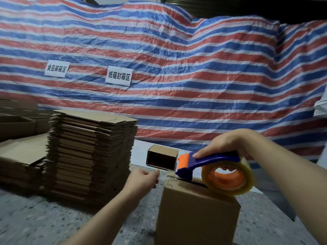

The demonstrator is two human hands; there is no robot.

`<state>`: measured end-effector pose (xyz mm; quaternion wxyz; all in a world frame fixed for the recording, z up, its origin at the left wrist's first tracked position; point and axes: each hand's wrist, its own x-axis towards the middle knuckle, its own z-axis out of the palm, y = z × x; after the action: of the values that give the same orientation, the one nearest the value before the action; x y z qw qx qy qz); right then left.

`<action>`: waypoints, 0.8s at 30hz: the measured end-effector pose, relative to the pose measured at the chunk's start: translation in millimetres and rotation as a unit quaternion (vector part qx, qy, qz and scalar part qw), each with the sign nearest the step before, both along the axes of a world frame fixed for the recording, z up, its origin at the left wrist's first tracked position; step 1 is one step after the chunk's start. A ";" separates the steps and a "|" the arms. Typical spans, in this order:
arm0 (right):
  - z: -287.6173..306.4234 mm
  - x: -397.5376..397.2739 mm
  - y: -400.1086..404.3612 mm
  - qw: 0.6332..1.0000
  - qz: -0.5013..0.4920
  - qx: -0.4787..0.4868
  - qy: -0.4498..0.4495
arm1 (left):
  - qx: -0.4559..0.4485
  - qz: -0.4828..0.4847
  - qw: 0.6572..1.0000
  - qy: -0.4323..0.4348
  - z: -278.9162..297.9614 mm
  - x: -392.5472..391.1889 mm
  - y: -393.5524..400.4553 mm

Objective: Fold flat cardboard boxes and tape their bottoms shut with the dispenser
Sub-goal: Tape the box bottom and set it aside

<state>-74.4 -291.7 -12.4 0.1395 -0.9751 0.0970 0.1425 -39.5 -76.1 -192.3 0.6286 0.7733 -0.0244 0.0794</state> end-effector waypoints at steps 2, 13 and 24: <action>0.8 -0.1 3.1 1.000 0.001 -0.007 0.008 | 0.000 0.000 1.000 0.001 -3.5 -1.5 -0.7; 1.0 -1.8 -3.5 1.000 -0.015 0.020 0.001 | -0.034 -0.026 0.998 0.036 -10.4 -1.1 -11.0; -0.6 7.6 -2.3 0.999 -0.029 0.028 0.015 | -0.078 -0.078 0.991 0.077 -22.6 -5.1 -17.9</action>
<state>-66.8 -294.0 -13.0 0.1690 -0.9653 0.1239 0.1556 -44.6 -93.9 -214.9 0.6910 0.7217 -0.0299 -0.0274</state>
